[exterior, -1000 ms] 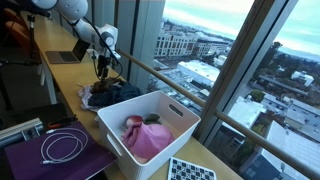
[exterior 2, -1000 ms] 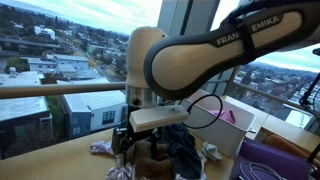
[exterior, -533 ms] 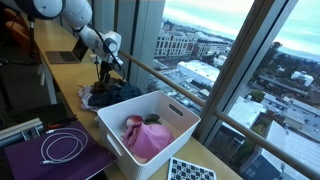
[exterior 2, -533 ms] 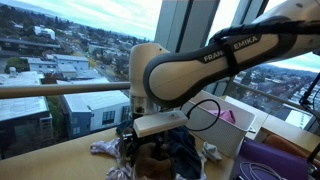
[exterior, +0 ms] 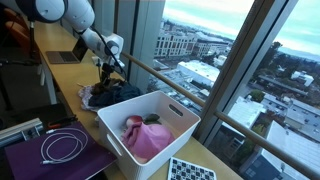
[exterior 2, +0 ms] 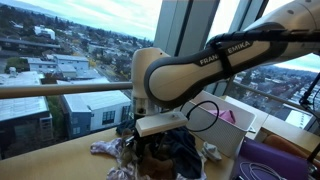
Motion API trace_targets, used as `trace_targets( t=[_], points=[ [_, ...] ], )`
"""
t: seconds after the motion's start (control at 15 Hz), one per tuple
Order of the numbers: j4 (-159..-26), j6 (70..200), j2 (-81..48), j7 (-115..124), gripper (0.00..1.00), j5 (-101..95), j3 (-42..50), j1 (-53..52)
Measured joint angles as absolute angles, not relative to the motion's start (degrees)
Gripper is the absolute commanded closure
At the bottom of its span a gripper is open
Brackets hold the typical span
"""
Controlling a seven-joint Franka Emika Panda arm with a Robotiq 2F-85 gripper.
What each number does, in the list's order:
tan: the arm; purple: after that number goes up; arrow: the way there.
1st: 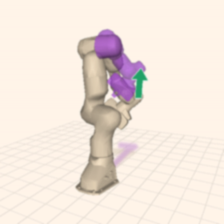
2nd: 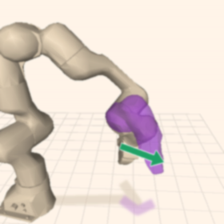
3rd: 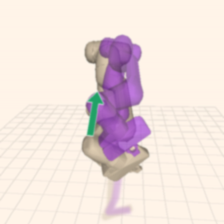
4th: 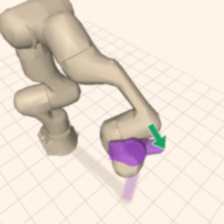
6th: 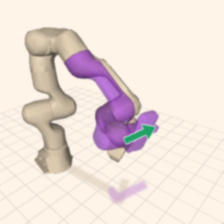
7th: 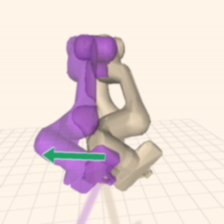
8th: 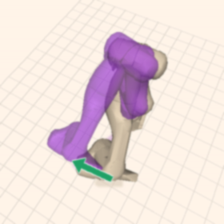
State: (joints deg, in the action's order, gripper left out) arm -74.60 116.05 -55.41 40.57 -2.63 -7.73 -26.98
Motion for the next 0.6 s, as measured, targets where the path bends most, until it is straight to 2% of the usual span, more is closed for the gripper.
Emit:
trace_targets(
  t=[0.13,0.2,0.33,0.6],
  points=[
    [-74.5,116.1,-55.4,40.2,0.99,-2.4,-7.7,-26.8],
    [-74.5,116.1,-55.4,40.1,0.96,-2.2,-7.7,-26.7],
    [-74.5,116.1,-55.0,40.0,0.99,-2.1,-7.7,-26.5],
    [-76.9,116.1,-49.8,40.1,0.97,-2.3,-7.2,-24.6]
  ],
)
